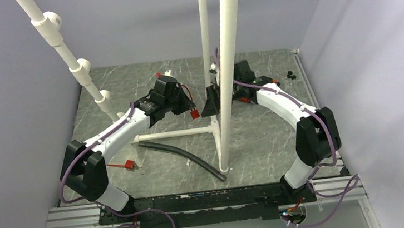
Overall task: Lock with the key
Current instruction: Place the lock at the center of the board.
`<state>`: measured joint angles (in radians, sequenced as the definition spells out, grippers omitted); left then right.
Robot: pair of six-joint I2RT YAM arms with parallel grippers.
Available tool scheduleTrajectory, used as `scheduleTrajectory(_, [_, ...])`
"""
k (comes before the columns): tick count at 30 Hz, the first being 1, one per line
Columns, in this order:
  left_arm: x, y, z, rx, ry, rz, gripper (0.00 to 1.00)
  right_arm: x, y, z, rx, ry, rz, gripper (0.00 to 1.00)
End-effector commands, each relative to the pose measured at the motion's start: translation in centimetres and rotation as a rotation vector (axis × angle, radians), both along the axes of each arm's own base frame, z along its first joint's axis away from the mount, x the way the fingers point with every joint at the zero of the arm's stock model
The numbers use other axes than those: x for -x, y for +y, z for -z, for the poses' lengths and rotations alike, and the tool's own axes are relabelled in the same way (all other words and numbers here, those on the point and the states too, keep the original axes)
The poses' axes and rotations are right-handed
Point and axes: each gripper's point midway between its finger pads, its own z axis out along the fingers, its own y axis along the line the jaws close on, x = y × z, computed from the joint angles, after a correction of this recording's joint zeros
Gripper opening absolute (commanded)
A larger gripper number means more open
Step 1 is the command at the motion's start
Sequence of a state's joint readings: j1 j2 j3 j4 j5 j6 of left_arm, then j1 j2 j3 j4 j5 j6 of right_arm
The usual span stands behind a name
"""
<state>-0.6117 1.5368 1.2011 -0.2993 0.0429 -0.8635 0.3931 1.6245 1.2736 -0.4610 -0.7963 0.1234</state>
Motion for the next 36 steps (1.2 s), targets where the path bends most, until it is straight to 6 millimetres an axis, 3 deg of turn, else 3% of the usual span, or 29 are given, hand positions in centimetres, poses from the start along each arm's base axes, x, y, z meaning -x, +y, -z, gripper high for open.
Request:
scheduleTrajectory(1, [-1.3,-0.9,-2.9,0.067,-0.048,-0.042,0.04,0.3,2.6,-2.3,-0.052,-0.078,-0.057,0.81])
scheduleTrajectory(10, [-0.6,-2.2,-3.4,0.140,-0.009,-0.001,0.03,-0.5,4.6,-1.5,-0.040,-0.125,-0.022,0.75])
scheduleTrajectory(18, [-0.6,-2.2,-3.9,0.149,-0.020,-0.009,0.03,-0.6,5.7,-0.1,-0.043,-0.065,-0.026,0.69])
scheduleTrajectory(22, [-0.6,-2.2,-3.8,0.149,-0.016,-0.008,0.05,-0.7,5.7,0.3,-0.036,-0.059,-0.018,0.60])
scheduleTrajectory(25, [-0.3,-2.2,-3.6,0.153,-0.009,-0.003,0.09,-0.8,5.5,0.1,-0.039,-0.079,-0.010,0.43])
scheduleTrajectory(28, [0.0,-2.2,-3.5,0.153,-0.004,0.006,0.23,-0.8,5.3,0.0,-0.029,-0.096,-0.011,0.26])
scheduleTrajectory(30, [0.2,-1.9,-3.4,0.145,-0.007,0.014,0.46,-0.7,4.9,0.0,-0.012,-0.108,-0.024,0.20])
scheduleTrajectory(31, [0.3,-1.7,-3.3,0.135,-0.009,0.020,0.63,-0.8,4.5,0.0,-0.008,-0.112,-0.028,0.19])
scheduleTrajectory(33, [0.5,-1.1,-3.3,0.116,-0.016,0.026,0.84,-0.7,3.4,0.0,0.003,-0.123,-0.037,0.18])
scheduleTrajectory(35, [0.6,-0.4,-3.2,0.108,-0.016,0.031,0.99,-0.6,2.0,0.1,0.011,-0.133,-0.055,0.18])
scheduleTrajectory(36, [0.8,0.1,-3.3,0.107,-0.018,0.031,0.99,-0.4,1.1,0.2,0.014,-0.134,-0.072,0.18])
